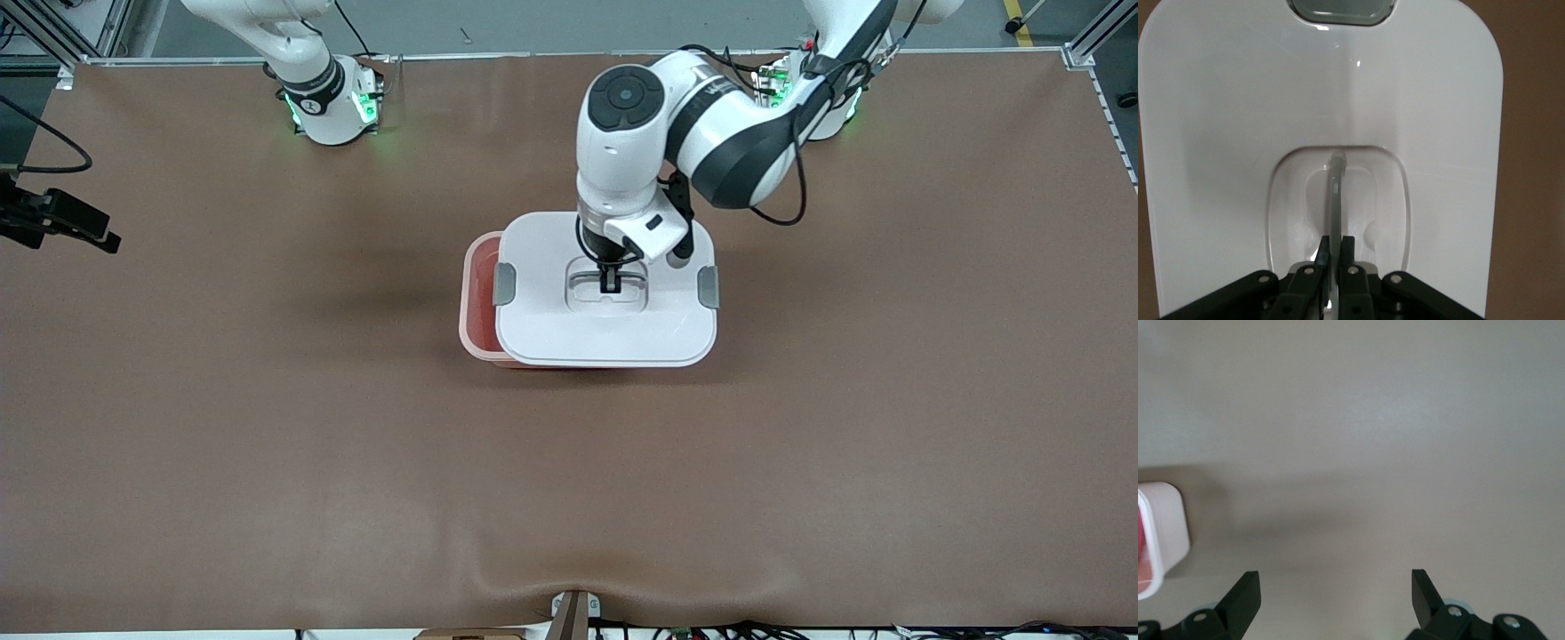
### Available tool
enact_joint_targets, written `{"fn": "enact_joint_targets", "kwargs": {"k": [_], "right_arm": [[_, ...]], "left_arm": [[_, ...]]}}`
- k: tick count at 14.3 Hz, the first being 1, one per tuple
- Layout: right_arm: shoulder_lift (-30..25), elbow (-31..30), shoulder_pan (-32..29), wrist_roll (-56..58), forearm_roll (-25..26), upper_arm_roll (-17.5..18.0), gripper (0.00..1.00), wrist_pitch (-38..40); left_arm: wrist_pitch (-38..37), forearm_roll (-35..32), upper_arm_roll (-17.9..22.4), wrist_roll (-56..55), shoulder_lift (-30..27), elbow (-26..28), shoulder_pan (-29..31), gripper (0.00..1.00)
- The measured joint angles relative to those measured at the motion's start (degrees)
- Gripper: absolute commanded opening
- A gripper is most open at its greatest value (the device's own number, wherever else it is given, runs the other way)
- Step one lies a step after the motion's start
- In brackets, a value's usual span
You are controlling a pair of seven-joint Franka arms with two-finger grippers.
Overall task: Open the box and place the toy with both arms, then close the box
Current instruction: 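Carry the lid with the left gripper and lower it onto the box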
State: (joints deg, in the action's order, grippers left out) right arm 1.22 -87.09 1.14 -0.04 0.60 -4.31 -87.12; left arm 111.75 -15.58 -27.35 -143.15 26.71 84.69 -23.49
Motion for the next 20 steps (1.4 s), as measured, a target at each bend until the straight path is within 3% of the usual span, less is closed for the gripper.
{"fn": "enact_joint_targets", "kwargs": {"k": [7, 20], "right_arm": [[0.01, 0.43, 1.61, -0.03, 0.6, -0.05, 1.0, -0.69], [0.01, 1.04, 1.62, -0.04, 0.29, -0.01, 1.0, -0.76]], "left_arm": [[3.37, -7.63, 0.01, -12.68, 4.93, 0.67, -5.21, 0.0], [7.55, -14.68, 0.09, -14.59, 7.87, 0.63, -8.81, 0.0]]}}
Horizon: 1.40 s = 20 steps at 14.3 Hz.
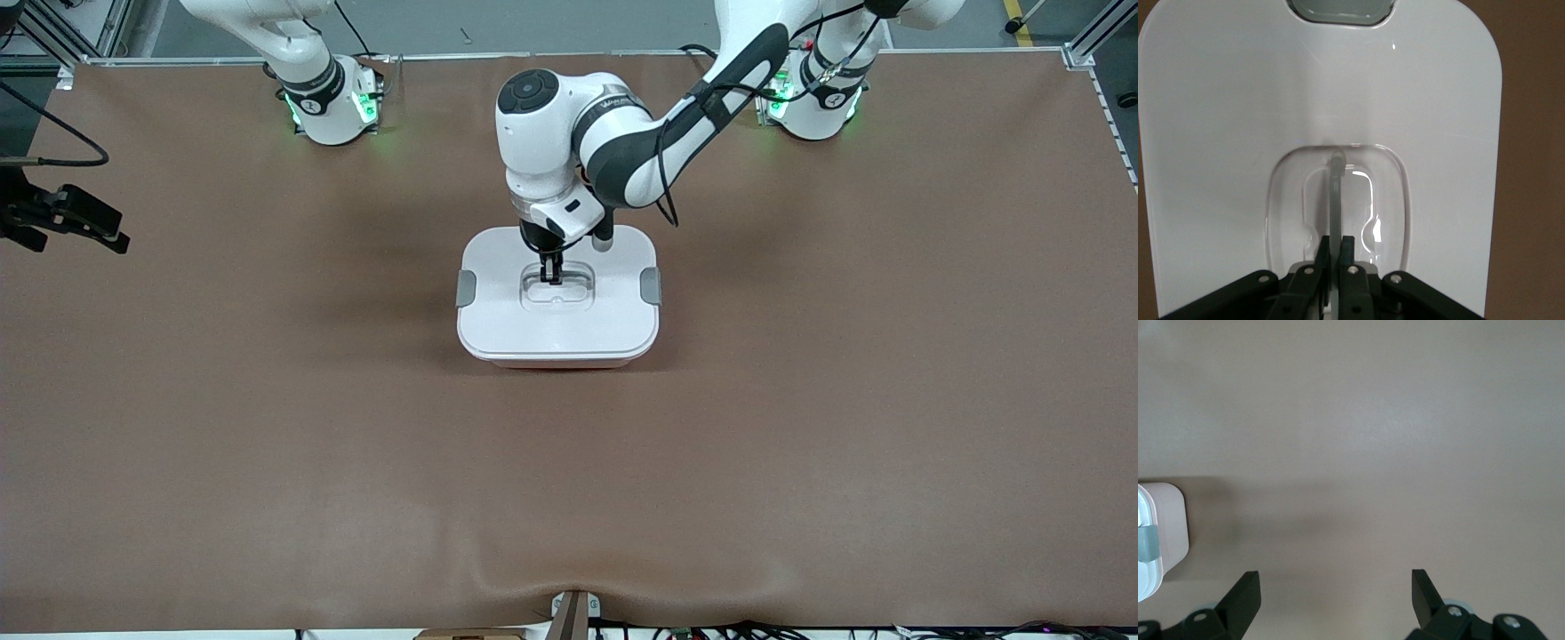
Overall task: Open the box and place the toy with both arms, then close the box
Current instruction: 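Carry the lid with the left gripper and lower it onto the box, then open the left gripper and lift it off the lid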
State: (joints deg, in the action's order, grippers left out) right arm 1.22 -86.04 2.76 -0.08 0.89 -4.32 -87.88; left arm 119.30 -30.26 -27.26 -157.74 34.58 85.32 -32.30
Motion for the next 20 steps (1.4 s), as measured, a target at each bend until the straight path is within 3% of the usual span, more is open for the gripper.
{"fn": "enact_joint_targets", "kwargs": {"k": [12, 13, 15, 16, 20], "right_arm": [[0.05, -0.02, -0.55, 0.04, -0.71, -0.38, 1.0, -2.29], [0.06, -0.03, -0.56, 0.06, -0.71, -0.38, 1.0, -2.29], [0.06, -0.03, -0.56, 0.09, -0.71, -0.39, 1.0, -2.29], [0.06, -0.03, -0.57, 0.09, -0.71, -0.41, 1.0, -2.28], [0.06, -0.03, -1.11, 0.1, -0.71, -0.64, 1.0, -2.2]], "left_arm": [[0.17, -0.26, 0.06, -0.55, 1.07, 0.26, -0.2, 0.0], [0.17, -0.26, 0.07, -0.58, 1.07, 0.26, -0.2, 0.13], [0.02, -0.26, 0.14, -0.6, 1.09, 0.35, -0.2, 0.94], [-0.01, -0.26, 0.29, -0.6, 1.13, 0.55, -0.2, 1.0], [-0.32, -0.3, 0.48, 0.42, 0.72, 0.08, 0.0, 1.0]]}}
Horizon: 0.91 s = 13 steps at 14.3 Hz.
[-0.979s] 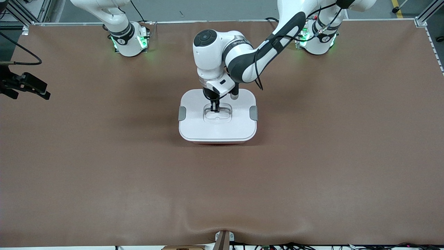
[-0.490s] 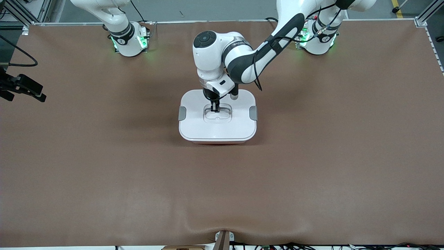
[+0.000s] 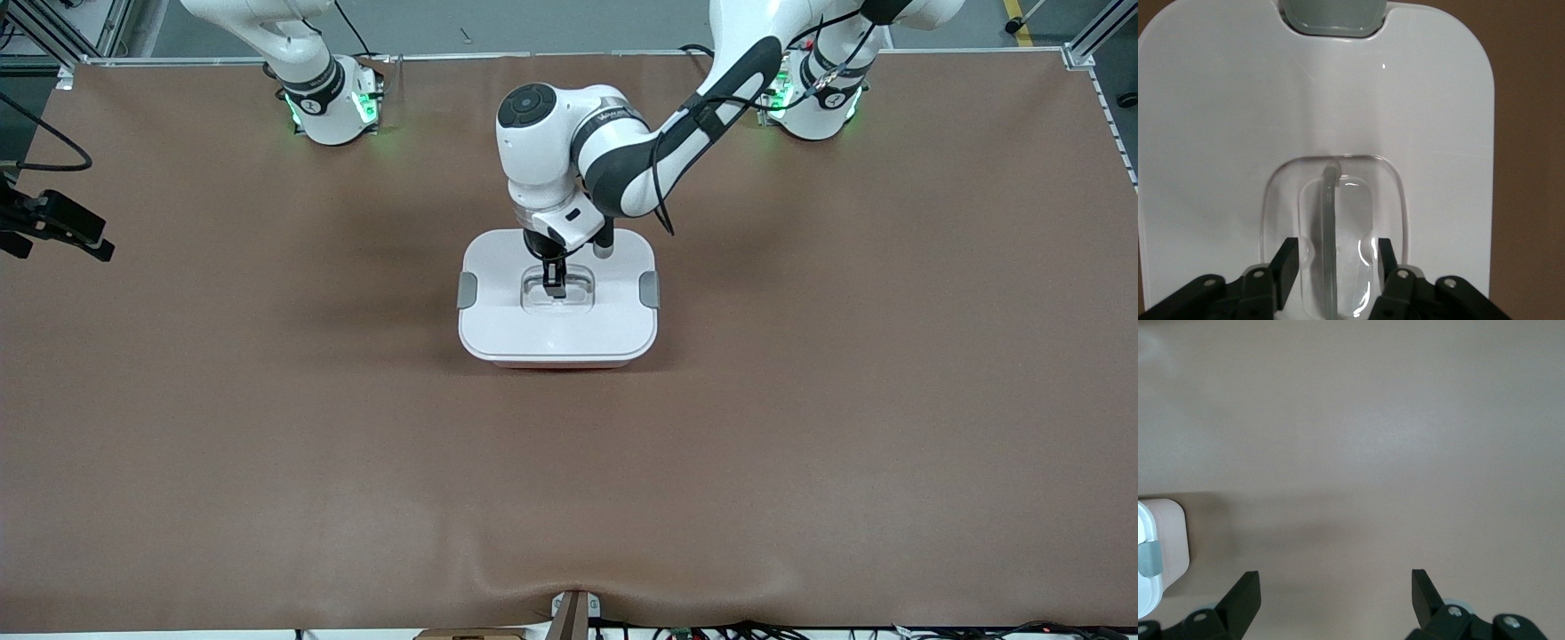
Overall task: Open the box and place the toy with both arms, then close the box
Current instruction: 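Open the left gripper and lift it off the lid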
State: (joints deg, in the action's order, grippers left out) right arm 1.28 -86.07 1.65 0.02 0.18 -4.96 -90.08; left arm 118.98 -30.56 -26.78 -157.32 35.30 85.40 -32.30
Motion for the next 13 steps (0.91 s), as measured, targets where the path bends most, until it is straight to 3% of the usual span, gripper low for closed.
{"fn": "enact_joint_targets", "kwargs": {"k": [5, 13], "right_arm": [[0.0, 0.0, -0.19, 0.0, 0.0, -0.01, 1.0, 0.11], [0.0, 0.01, -0.82, 0.0, -0.85, -0.03, 1.0, 0.71]], "left_arm": [[-6.11, 2.07, -0.04, 5.79, -6.48, -0.91, 2.09, 1.0], [-14.38, 11.66, -0.03, 37.44, -17.68, -0.99, 14.59, 1.0]]}}
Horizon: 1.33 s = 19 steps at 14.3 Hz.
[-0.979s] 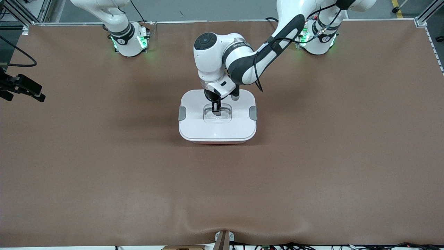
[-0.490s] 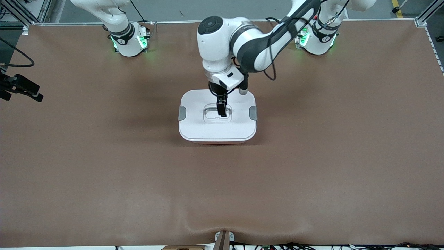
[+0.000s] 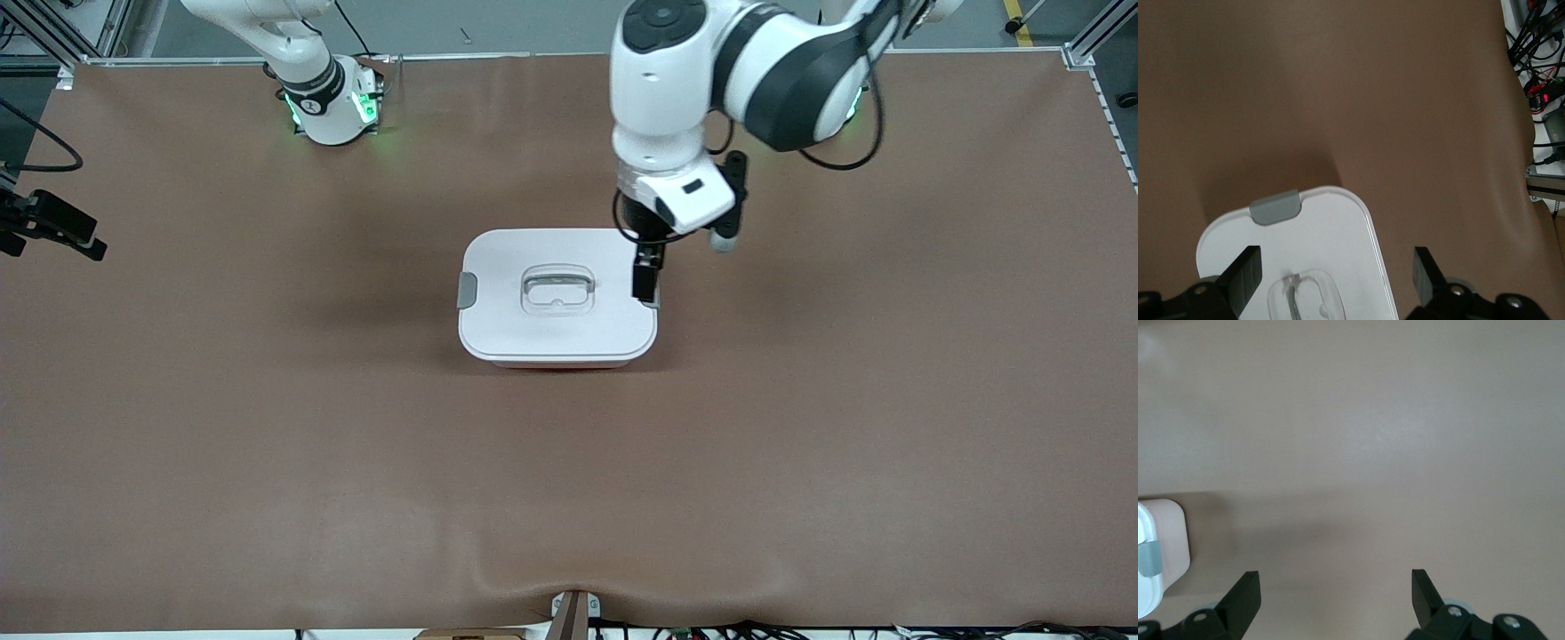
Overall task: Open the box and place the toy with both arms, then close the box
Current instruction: 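Open the left gripper and lift it off the lid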
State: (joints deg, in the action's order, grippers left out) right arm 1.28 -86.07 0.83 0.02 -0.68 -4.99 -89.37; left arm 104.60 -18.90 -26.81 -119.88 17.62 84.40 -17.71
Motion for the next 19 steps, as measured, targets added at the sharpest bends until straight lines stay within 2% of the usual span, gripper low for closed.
{"fn": "enact_joint_targets", "kwargs": {"k": [8, 14, 19], "right_arm": [[0.0, 0.01, -0.29, 0.02, -0.39, -0.07, 1.0, 0.2], [0.0, 0.01, -0.28, 0.04, -0.46, 0.0, 1.0, 0.21], [0.0, 0.01, -0.28, 0.09, -0.48, 0.27, 1.0, 0.22]], "left_arm": [[-1.49, 2.54, 0.03, 26.73, -1.73, -0.68, 12.8, 1.0], [-5.71, 3.29, -0.01, 47.1, -3.13, -2.28, 18.96, 1.0], [-7.08, 8.33, 0.15, 66.3, -5.56, -3.4, 25.56, 1.0]]}}
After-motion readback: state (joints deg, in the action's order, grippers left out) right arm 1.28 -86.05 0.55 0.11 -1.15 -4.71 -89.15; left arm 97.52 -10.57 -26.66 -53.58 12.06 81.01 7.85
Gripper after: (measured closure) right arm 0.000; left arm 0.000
